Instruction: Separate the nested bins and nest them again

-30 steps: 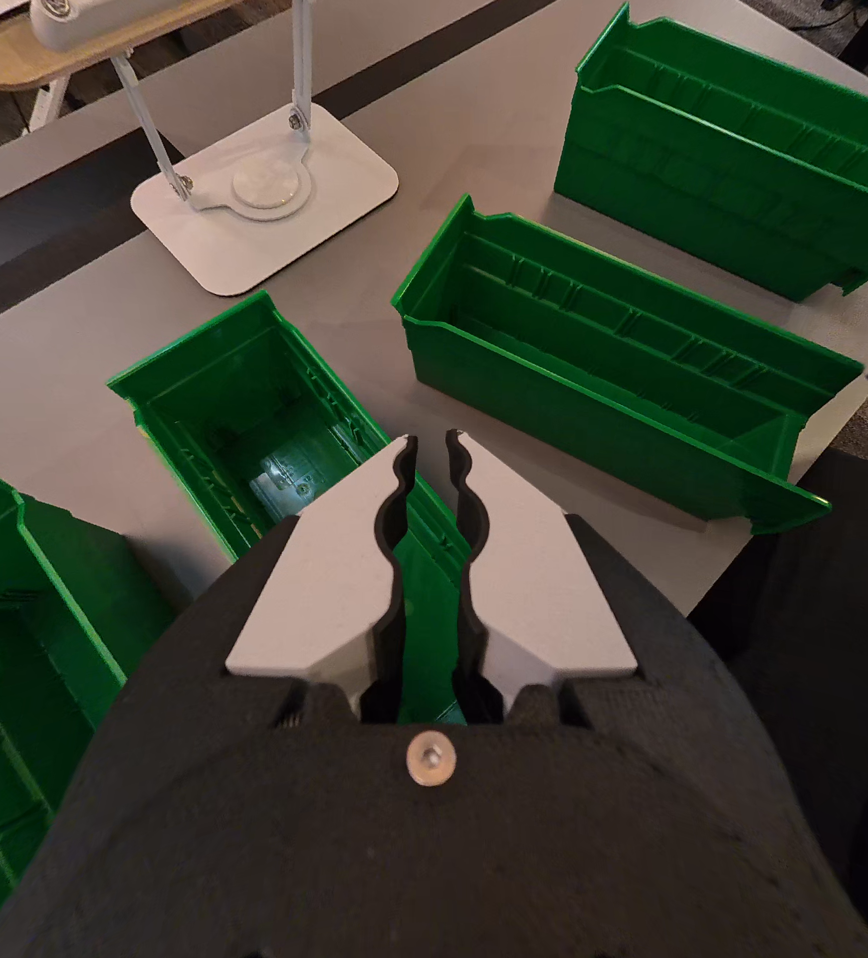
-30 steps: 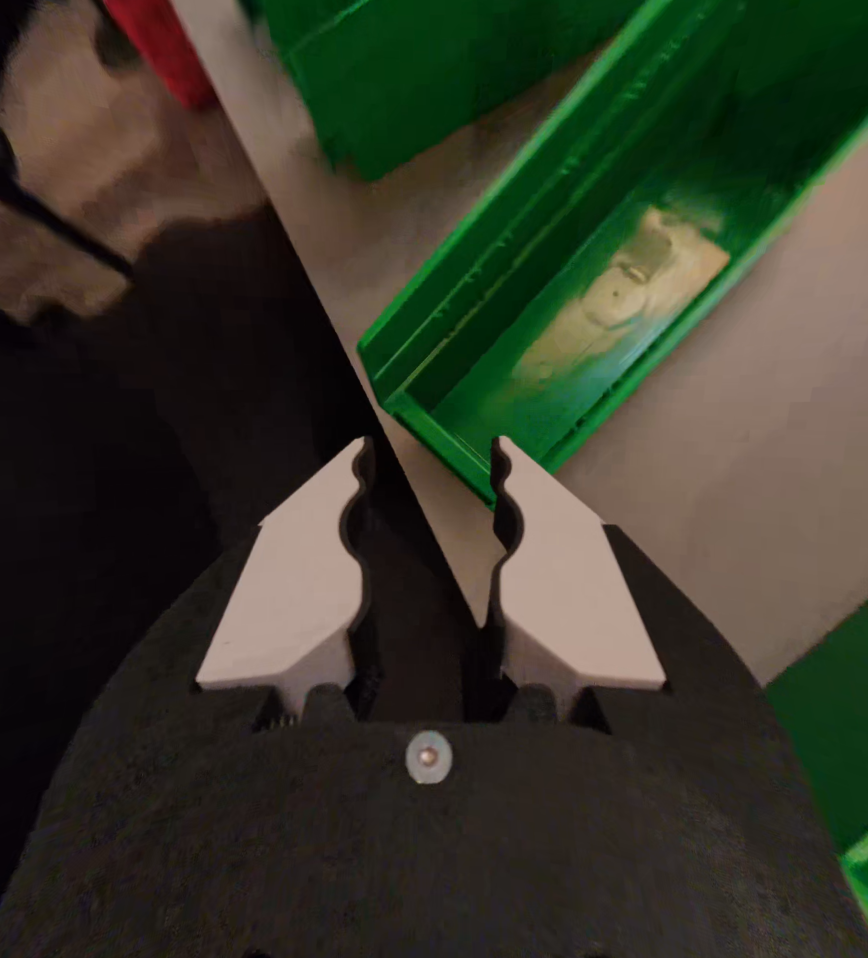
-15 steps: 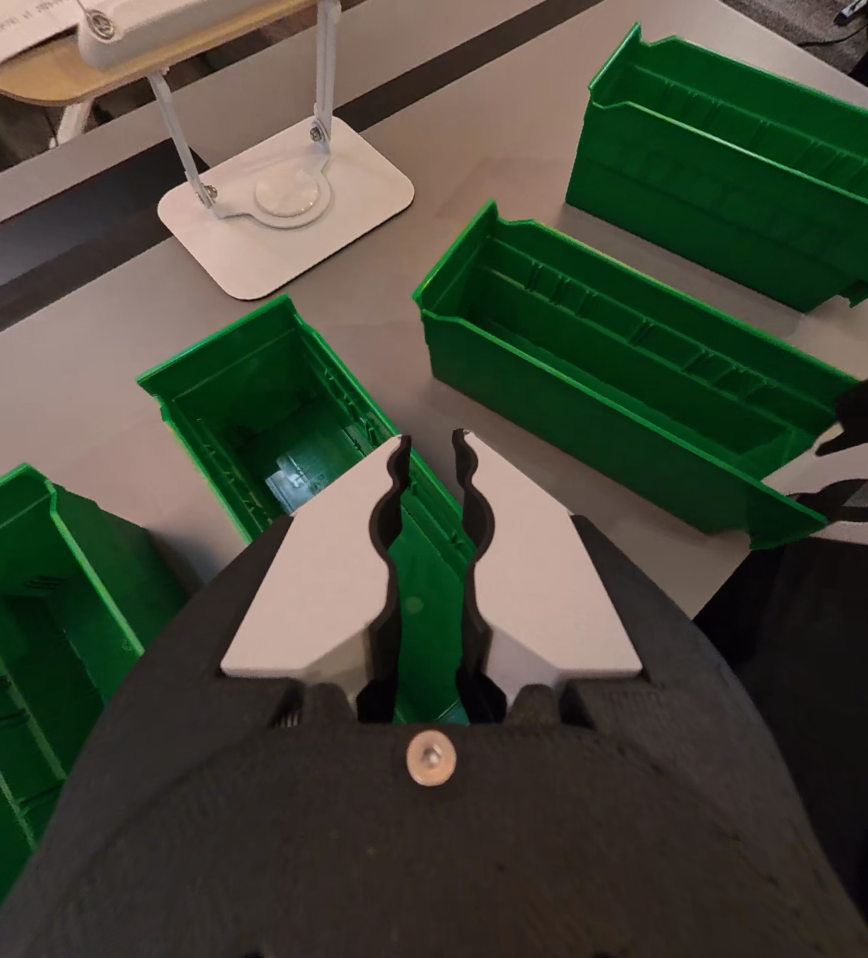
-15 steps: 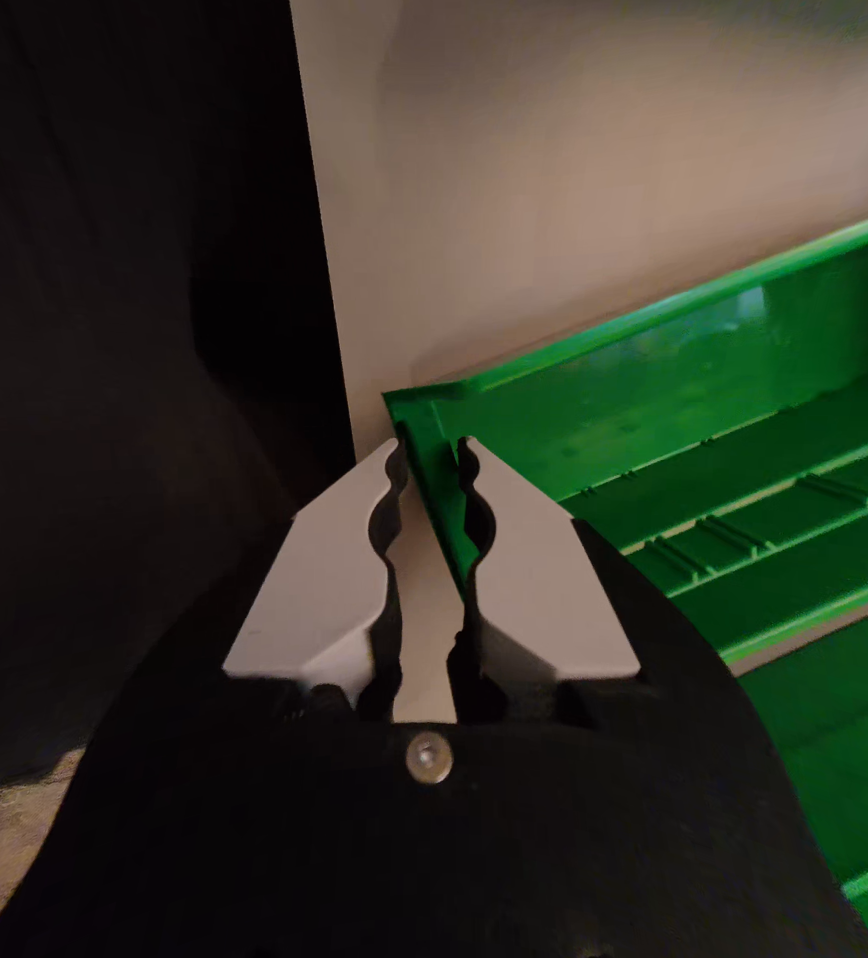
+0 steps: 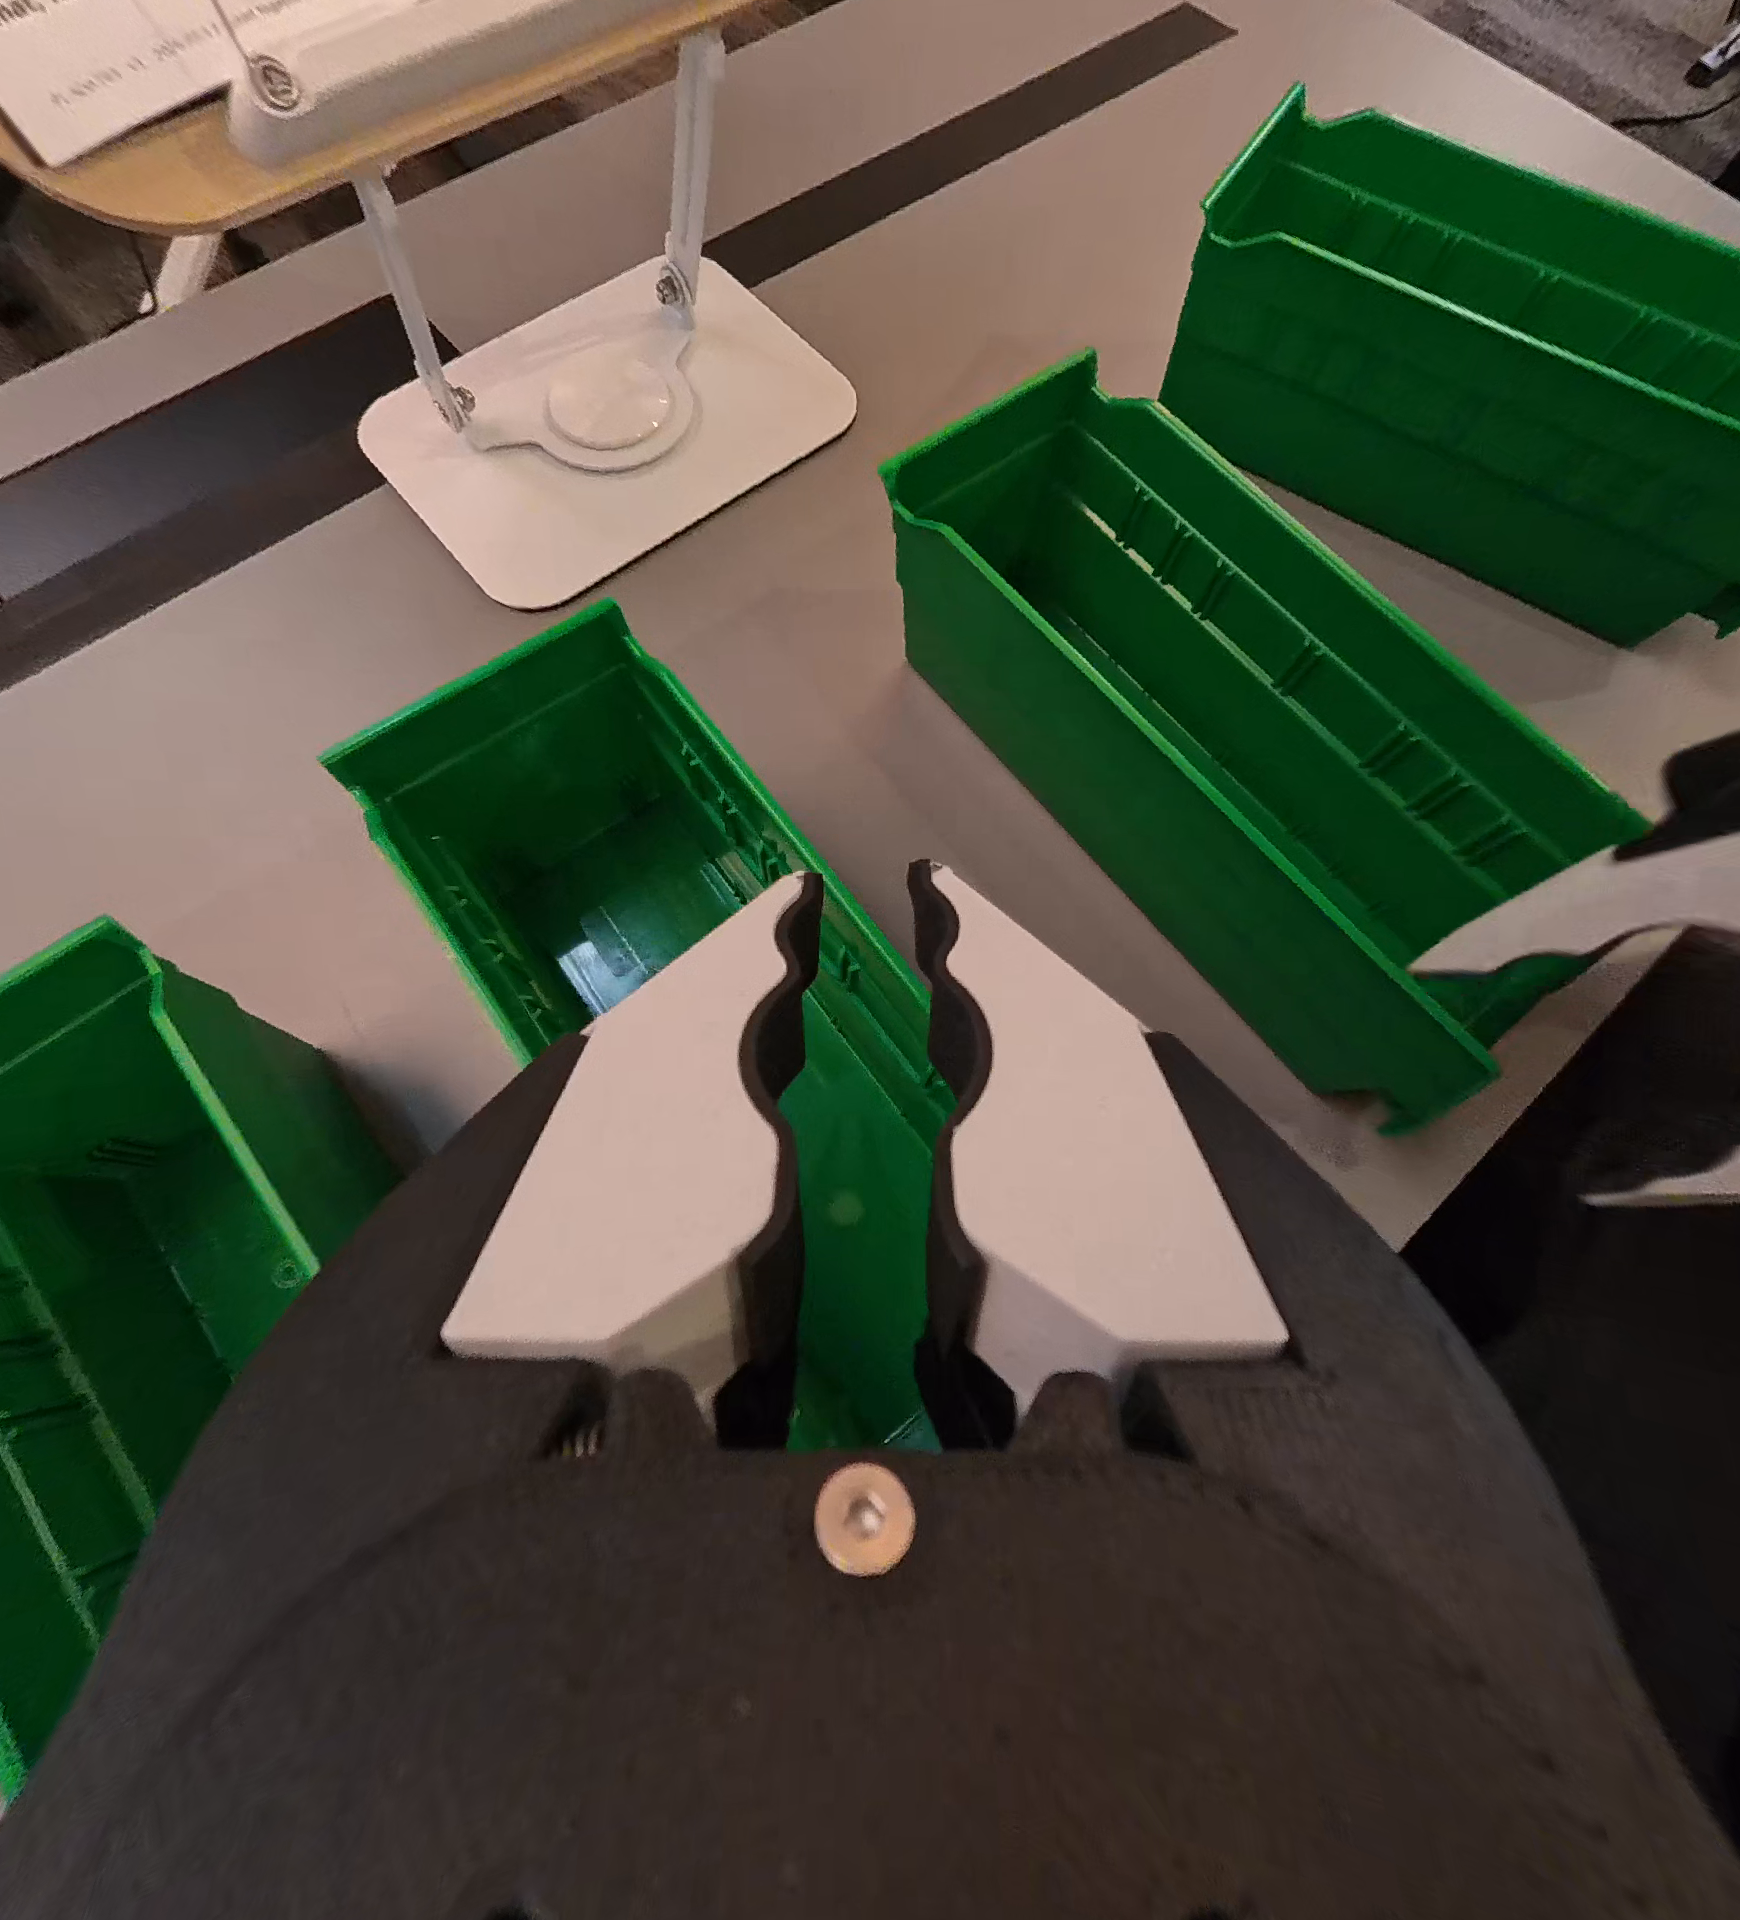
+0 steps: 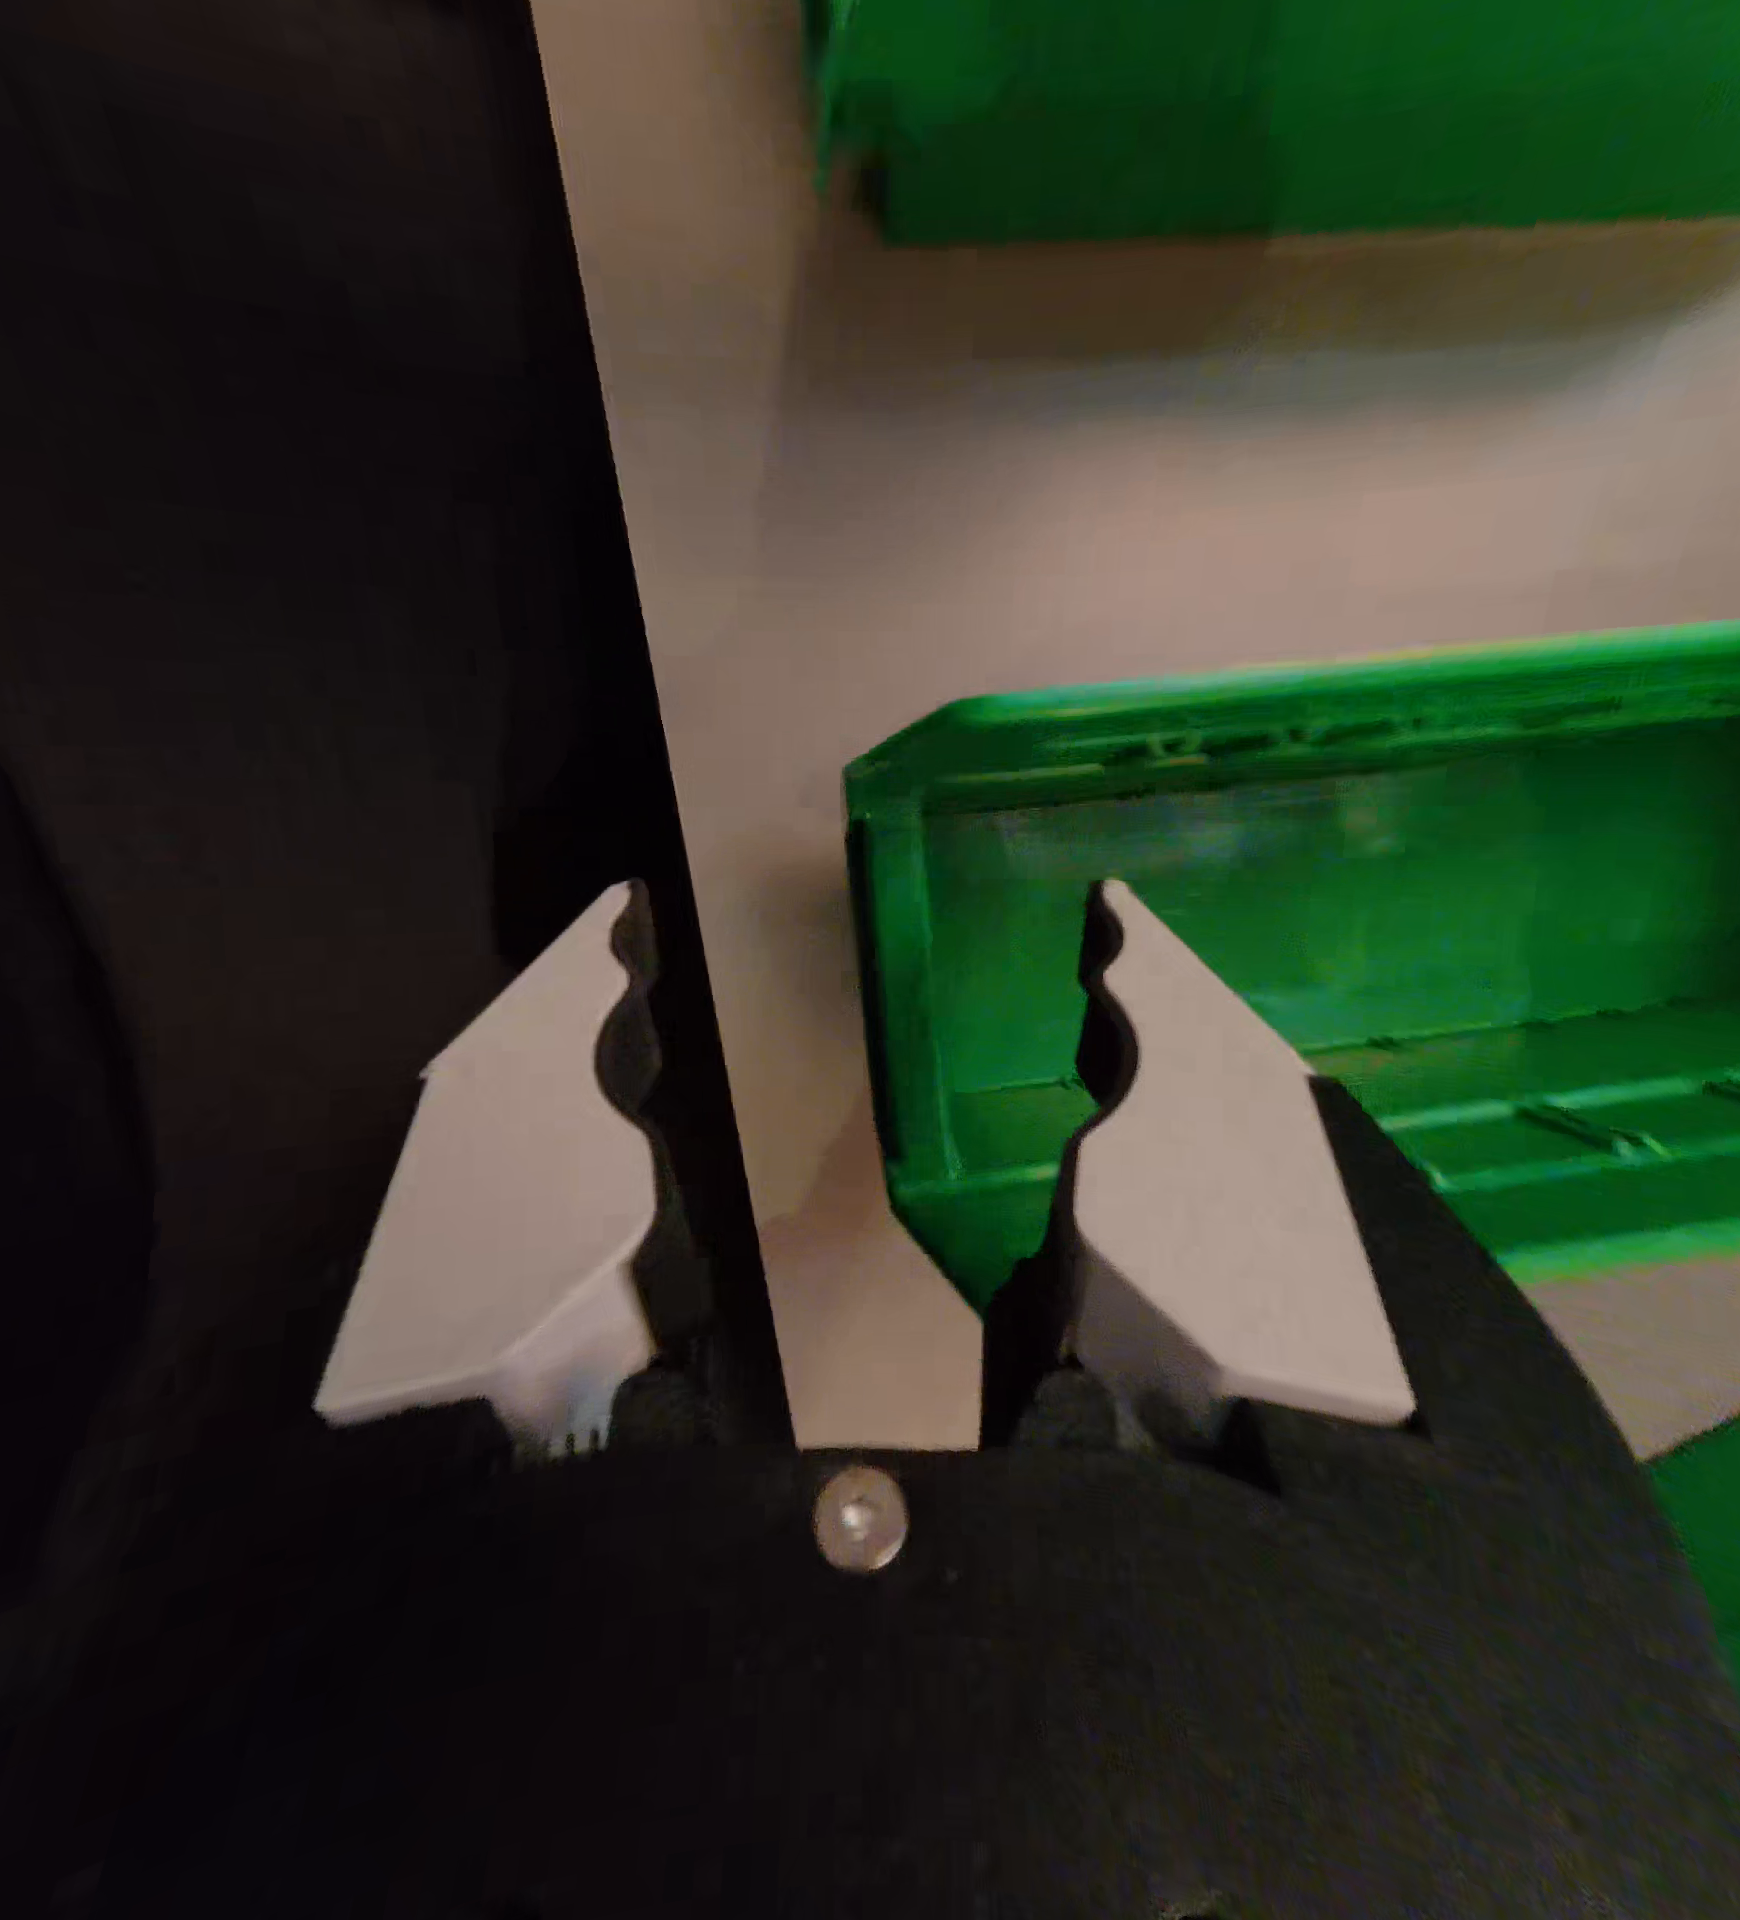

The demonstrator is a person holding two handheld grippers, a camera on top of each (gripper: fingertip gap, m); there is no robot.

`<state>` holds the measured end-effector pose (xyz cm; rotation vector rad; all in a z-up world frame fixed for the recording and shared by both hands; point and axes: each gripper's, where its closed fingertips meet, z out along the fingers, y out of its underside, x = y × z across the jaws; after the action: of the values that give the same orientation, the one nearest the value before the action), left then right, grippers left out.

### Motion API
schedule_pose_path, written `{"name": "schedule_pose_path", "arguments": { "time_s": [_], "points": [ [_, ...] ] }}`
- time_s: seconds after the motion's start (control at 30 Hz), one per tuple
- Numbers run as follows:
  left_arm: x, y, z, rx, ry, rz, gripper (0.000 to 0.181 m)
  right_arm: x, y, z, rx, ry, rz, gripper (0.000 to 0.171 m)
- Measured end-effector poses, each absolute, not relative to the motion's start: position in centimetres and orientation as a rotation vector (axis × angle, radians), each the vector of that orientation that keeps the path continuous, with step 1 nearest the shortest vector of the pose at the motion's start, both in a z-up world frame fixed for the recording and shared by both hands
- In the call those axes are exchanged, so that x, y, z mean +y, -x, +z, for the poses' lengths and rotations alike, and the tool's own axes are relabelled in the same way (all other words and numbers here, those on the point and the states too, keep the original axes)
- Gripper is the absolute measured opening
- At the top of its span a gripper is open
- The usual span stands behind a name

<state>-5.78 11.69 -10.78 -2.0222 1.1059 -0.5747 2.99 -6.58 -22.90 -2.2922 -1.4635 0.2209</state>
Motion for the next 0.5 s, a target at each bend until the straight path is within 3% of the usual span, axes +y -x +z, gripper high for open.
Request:
{"name": "schedule_pose_path", "arguments": {
  "time_s": [0.1, 0.23, 0.33, 0.5],
  "points": [
    [12.0, 6.3, -10.6, 1.09, 2.025, -0.571, 0.016, -5.7, -6.4, -18.5, -1.282, 2.244, 0.224, 0.083],
    [12.1, 6.5, -10.7, 1.083, 2.031, -0.577, 0.017, -4.2, -17.2, -14.9, -0.991, 2.306, 0.024, 0.076],
    [12.0, 6.2, -10.8, 1.094, 2.03, -0.573, 0.017, -5.1, -25.3, -16.5, -0.84, 2.477, -0.09, 0.098],
    [11.7, 5.9, -11.0, 1.109, 2.033, -0.564, 0.017, -8.6, -30.6, -20.9, -0.971, 2.622, -0.063, 0.1]
  ]
}}
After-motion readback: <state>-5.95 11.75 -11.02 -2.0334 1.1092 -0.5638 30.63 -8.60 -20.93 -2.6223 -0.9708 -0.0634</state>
